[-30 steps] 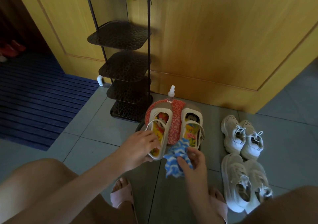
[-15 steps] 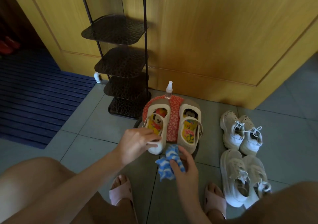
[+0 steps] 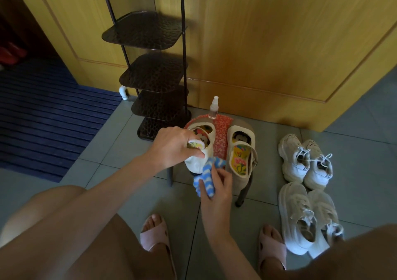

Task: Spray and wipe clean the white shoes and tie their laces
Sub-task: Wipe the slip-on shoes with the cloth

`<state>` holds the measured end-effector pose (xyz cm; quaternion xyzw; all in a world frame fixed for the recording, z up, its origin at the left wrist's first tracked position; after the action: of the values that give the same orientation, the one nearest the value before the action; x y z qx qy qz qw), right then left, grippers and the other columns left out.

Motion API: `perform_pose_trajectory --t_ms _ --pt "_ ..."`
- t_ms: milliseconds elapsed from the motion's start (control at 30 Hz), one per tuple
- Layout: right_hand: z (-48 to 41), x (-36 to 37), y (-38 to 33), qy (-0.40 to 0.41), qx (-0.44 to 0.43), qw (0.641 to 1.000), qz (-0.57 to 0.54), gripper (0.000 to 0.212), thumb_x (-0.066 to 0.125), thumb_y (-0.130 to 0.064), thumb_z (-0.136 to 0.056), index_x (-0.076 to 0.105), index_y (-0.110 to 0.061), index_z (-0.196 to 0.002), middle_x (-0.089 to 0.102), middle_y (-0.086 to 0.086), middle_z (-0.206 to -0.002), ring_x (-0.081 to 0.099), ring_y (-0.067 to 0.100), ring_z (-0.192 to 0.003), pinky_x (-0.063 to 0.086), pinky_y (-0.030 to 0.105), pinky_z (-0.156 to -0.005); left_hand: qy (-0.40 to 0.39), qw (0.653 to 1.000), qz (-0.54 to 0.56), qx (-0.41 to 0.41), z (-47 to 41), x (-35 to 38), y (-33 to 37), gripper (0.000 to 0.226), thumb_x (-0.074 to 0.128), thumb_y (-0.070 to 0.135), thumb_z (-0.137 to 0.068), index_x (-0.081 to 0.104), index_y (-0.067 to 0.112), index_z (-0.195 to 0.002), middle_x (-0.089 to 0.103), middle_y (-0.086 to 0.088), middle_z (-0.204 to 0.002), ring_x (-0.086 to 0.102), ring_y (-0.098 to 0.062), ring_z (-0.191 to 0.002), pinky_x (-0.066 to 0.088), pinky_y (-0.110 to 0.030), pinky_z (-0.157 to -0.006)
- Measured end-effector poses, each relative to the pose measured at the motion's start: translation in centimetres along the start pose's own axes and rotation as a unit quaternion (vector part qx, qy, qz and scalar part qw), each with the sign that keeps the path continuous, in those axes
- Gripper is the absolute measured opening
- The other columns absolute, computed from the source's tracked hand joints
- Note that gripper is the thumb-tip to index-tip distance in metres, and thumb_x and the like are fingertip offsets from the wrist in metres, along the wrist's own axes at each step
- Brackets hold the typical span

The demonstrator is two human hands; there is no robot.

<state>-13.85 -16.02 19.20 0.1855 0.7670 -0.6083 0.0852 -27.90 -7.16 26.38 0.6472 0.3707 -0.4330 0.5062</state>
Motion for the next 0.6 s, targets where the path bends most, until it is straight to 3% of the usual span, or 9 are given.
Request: perform_pose_trajectory --t_ms 100,167,233,300,433,600 --pt "0.4 -2.4 -0.7 0.052 -0.059 0.997 -0.003 0.038 0.066 -0.007 -0.082 0.06 -0.022 -0.116 0.049 -0.004 -0.107 0.052 0.008 -0.101 0.043 0.005 -0.086 -0.027 0.998 0.051 -0.012 0.0 -0.1 0.1 0.047 0.062 0.069 -0.064 0.073 0.027 -0.081 0.068 0.007 -0.071 0.062 -0.012 -0.071 0.048 -0.033 -0.065" --pt "0.2 -2.9 -2.6 0.069 -0.136 0.988 0.016 0.035 0.061 -0.012 -0.083 0.057 -0.018 -0.118 0.047 -0.001 -0.111 0.049 0.005 -0.107 0.043 0.01 -0.093 -0.043 0.996 0.079 -0.017 -0.4 -0.8 0.6 0.027 0.071 0.053 -0.071 0.072 0.027 -0.078 0.066 0.008 -0.069 0.061 -0.012 -0.07 0.044 -0.03 -0.062" --pt "-0.7 -1.8 -4.1 0.057 -0.214 0.972 0.077 0.035 0.061 -0.009 -0.083 0.059 -0.012 -0.117 0.045 0.004 -0.12 0.045 0.011 -0.115 0.043 0.021 -0.098 -0.061 0.997 0.047 -0.001 -1.2 -1.2 1.2 0.018 0.067 0.043 -0.079 0.065 0.029 -0.068 0.063 0.007 -0.068 0.062 -0.015 -0.073 0.04 -0.028 -0.06" --pt "-1.7 0.2 -4.4 0.023 -0.247 0.956 0.156 0.038 0.071 0.0 -0.076 0.064 -0.007 -0.112 0.043 0.006 -0.126 0.044 0.02 -0.116 0.042 0.027 -0.098 -0.074 0.997 0.004 0.011 -1.7 -1.5 1.4 0.027 0.063 0.041 -0.083 0.054 0.029 -0.06 0.059 0.005 -0.067 0.062 -0.019 -0.074 0.038 -0.028 -0.06" --pt "-1.1 1.2 -2.2 -0.02 -0.259 0.937 0.233 0.047 0.078 0.009 -0.064 0.067 -0.002 -0.108 0.042 0.01 -0.123 0.044 0.026 -0.111 0.052 0.04 -0.088 -0.105 0.994 0.006 0.014 -1.9 -0.8 1.5 0.038 0.065 0.055 -0.075 0.069 0.017 -0.08 0.067 0.003 -0.074 0.062 -0.015 -0.074 0.045 -0.033 -0.065" --pt "1.4 1.1 0.2 -0.056 -0.229 0.948 0.212 0.047 0.073 0.01 -0.065 0.065 -0.003 -0.11 0.045 0.004 -0.122 0.047 0.019 -0.111 0.05 0.032 -0.092 -0.125 0.992 -0.006 0.025 -0.9 0.9 1.9 0.04 0.065 0.057 -0.074 0.07 0.026 -0.099 0.069 0.007 -0.098 0.061 -0.013 -0.094 0.048 -0.037 -0.081"
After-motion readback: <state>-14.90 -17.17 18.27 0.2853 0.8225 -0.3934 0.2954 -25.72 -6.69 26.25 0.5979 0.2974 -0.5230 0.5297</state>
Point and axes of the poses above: each hand's wrist, its own z-axis away from the middle knuckle, its own x-axis out of the palm, y = z × x, the point moved 7 cm from there along -z, towards the middle knuckle
